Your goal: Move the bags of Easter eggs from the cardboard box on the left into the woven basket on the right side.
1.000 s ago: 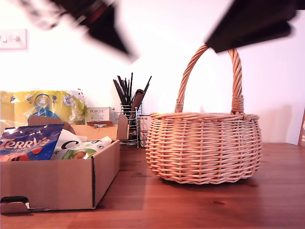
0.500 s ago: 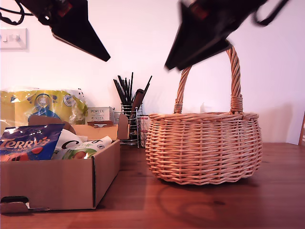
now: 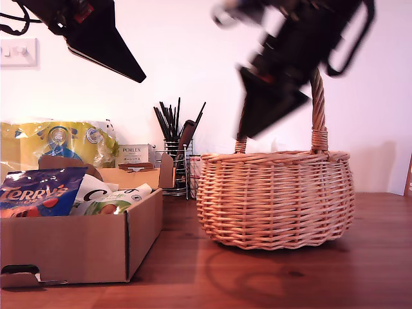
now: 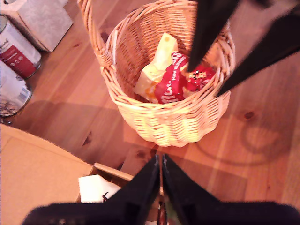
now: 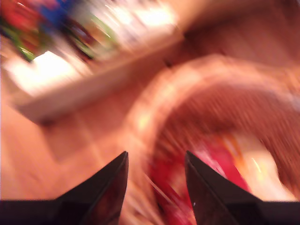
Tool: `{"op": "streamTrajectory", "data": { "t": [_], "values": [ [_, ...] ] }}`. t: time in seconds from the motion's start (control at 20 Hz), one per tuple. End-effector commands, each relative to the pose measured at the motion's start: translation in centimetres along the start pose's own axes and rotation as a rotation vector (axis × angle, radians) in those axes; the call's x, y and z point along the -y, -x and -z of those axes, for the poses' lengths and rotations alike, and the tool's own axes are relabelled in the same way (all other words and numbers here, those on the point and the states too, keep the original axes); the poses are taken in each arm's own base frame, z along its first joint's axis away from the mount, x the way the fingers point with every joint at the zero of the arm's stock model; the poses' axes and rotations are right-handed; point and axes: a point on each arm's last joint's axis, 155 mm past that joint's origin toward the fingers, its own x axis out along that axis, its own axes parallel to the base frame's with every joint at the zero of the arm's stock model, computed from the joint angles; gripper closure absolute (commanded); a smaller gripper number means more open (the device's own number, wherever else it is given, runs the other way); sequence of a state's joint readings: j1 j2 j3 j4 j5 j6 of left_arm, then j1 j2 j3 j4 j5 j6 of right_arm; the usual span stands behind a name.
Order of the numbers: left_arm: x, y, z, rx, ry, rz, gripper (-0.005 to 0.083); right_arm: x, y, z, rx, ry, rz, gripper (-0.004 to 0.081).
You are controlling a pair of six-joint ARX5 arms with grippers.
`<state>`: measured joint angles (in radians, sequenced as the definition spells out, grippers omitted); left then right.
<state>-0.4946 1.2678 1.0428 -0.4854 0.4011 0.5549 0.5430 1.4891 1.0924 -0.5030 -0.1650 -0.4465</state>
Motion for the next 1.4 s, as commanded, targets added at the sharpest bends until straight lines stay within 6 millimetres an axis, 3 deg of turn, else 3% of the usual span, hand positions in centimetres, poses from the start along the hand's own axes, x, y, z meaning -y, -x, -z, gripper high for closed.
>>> {"op": "streamTrajectory", "data": {
  "t": [0.0, 0.2, 0.45, 0.65, 0.9, 1.15, 1.25, 1.35],
  "values": [
    [0.1, -0.5, 0.3, -0.001, 0.010, 0.014, 0.0793, -0.1, 0.2, 0.7, -0.024, -0.006, -0.007, 0.0422],
    [0.1, -0.5, 0.3, 0.001, 0.009, 0.013, 0.0793, -0.2, 0.7, 2.6, -0.090, -0.036, -0.026, 0.0422],
    [-0.3, -0.3, 0.4, 0.003, 0.018, 0.009, 0.0793, -0.8, 2.8, 3.1, -0.106, -0.043, -0.032, 0.0422],
    [-0.6, -0.1, 0.4, 0.014, 0.028, 0.011, 0.0793, -0.8, 3.8, 1.4, -0.030, -0.032, -0.027, 0.0422],
    [-0.8, -0.1, 0.4, 0.017, 0.034, 0.008, 0.0793, -2.1, 3.8, -0.4, 0.049, -0.020, -0.098, 0.0422],
    [-0.9, -0.1, -0.2, 0.043, 0.023, 0.006, 0.0793, -6.3, 4.7, -2.8, 0.157, 0.005, -0.299, 0.0424],
    [-0.7, 0.0, -0.3, 0.053, 0.027, 0.020, 0.0793, -7.5, 4.9, -3.5, 0.185, 0.028, -0.334, 0.0473],
    [-0.8, 0.1, -0.3, 0.055, 0.044, 0.020, 0.0793, -8.4, 4.9, -4.0, 0.194, 0.038, -0.350, 0.0588]
  ]
}}
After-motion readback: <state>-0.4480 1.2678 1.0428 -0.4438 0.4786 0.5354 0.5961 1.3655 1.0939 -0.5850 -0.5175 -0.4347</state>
